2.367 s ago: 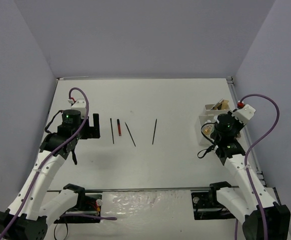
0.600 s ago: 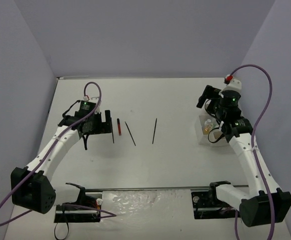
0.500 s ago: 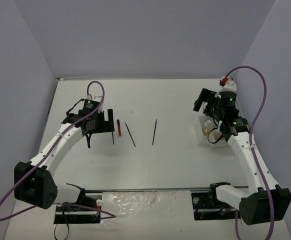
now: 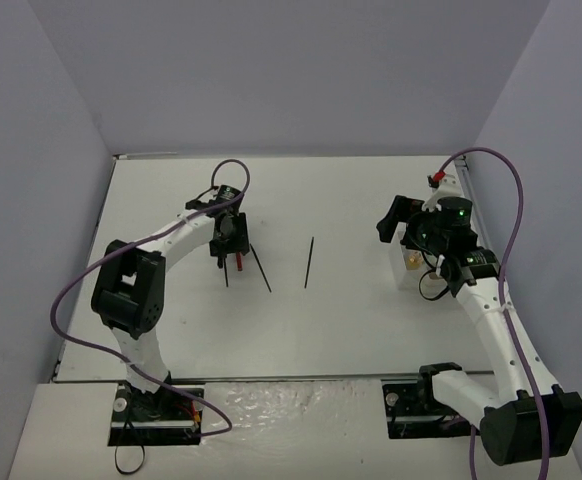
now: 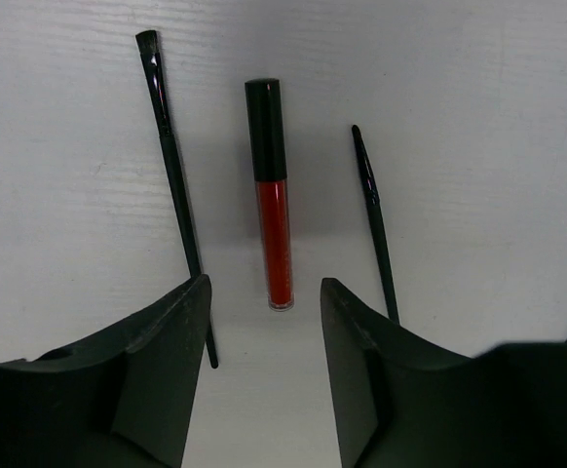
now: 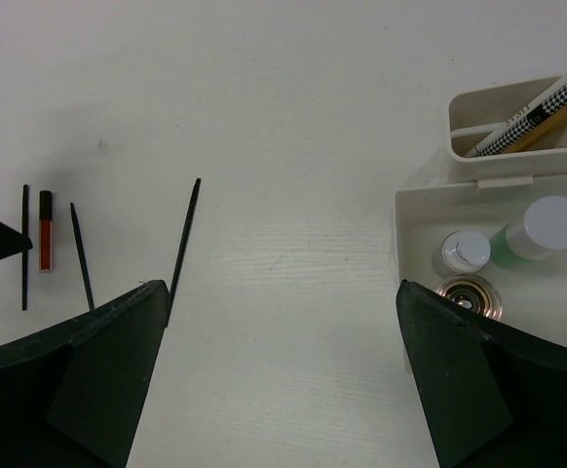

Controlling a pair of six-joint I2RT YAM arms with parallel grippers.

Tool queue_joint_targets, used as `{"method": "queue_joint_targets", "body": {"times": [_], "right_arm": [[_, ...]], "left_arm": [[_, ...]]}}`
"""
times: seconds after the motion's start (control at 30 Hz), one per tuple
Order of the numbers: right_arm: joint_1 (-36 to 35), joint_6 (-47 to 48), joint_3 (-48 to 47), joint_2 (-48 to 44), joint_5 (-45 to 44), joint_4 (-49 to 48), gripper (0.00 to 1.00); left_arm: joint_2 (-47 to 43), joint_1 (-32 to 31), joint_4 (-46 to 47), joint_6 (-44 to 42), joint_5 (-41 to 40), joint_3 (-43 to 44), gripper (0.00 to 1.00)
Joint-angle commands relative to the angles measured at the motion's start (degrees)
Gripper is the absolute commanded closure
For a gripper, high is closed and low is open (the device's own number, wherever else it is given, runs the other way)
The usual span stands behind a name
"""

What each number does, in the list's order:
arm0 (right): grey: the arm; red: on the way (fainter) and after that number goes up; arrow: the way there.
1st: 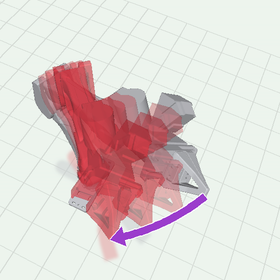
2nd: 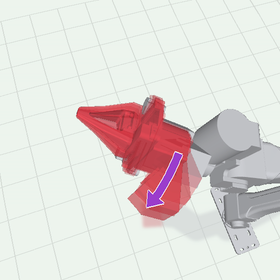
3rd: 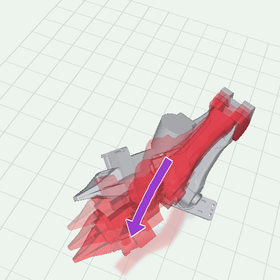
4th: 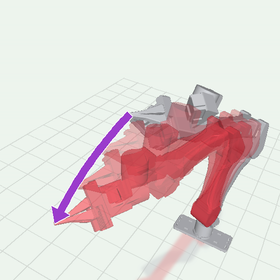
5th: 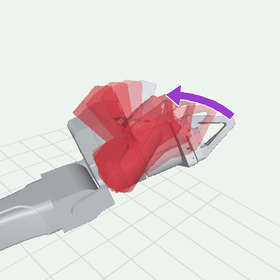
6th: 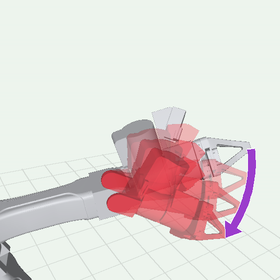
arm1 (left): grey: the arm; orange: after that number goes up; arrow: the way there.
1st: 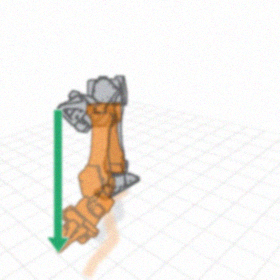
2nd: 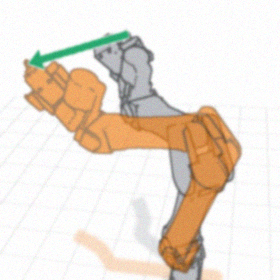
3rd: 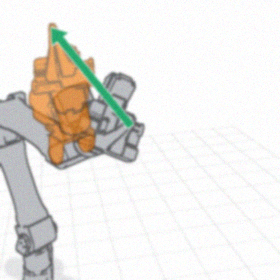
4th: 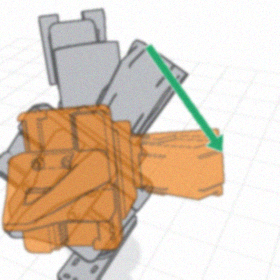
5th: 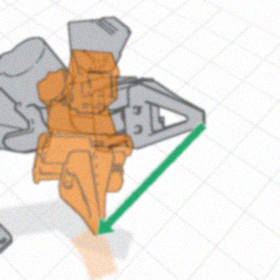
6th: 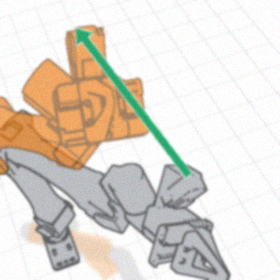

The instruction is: Organize the makeup

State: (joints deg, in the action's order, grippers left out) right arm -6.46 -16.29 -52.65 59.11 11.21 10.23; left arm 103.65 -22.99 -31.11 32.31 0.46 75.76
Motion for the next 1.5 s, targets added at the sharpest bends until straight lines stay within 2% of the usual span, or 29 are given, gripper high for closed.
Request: {"method": "queue_joint_targets", "body": {"times": [0.0, 0.1, 0.4, 0.47, 0.53, 0.67, 0.8, 0.9, 0.97, 1.17, 1.37, 1.47], "right_arm": [[-0.22, 1.01, 0.00, -2.54, 2.95, -2.67, 0.00], [-0.22, 1.01, 0.00, -3.18, 3.40, -2.74, 0.00], [-0.22, 1.51, 1.14, -3.22, 3.03, -2.94, 0.00], [-0.22, 1.51, 1.22, -3.39, 3.02, -3.02, 0.00], [-0.22, 1.51, 1.14, -3.66, 2.86, -3.10, 0.00], [-0.22, 1.34, 0.88, -4.32, 3.15, -2.96, 0.00], [-0.24, 1.05, 0.19, -5.00, 4.91, -2.93, 0.00], [-0.40, 0.11, -0.71, -5.32, 8.93, -3.02, 0.00], [-0.55, -0.72, -1.37, -5.48, 11.22, -3.18, 0.00], [-2.08, -5.49, -1.28, -5.82, 20.64, -7.42, 0.02], [-7.11, -8.54, -2.94, -4.31, 25.05, -9.57, 0.04], [-10.85, -9.43, -3.94, -3.07, 24.75, -9.53, 0.05]], "left_arm": [[0.94, -0.76, -0.35, 2.67, -2.76, 5.04, 0.59], [2.63, -0.83, -0.44, 2.92, -2.60, 5.44, 0.64], [6.66, -1.01, -1.32, 3.20, -3.53, 6.23, 0.70], [6.91, -1.09, -1.24, 3.29, -3.53, 5.98, 0.75], [7.27, -1.39, -1.24, 3.37, -3.64, 5.80, 0.85], [6.95, -2.20, -1.41, 3.26, -4.21, 5.72, 0.99], [4.76, -2.69, -1.83, 2.85, -4.18, 5.66, 1.00], [-0.23, -4.01, -0.52, 1.15, -4.77, 5.08, 1.00], [-4.64, -6.30, 1.75, -1.87, -5.25, 3.45, 1.00], [-17.48, -13.78, 24.21, -10.67, -0.94, -9.31, 1.00], [-24.80, -22.57, 34.25, -19.47, 2.27, -14.01, 1.00], [-26.69, -25.11, 35.31, -21.45, 3.90, -13.64, 1.00]]}}
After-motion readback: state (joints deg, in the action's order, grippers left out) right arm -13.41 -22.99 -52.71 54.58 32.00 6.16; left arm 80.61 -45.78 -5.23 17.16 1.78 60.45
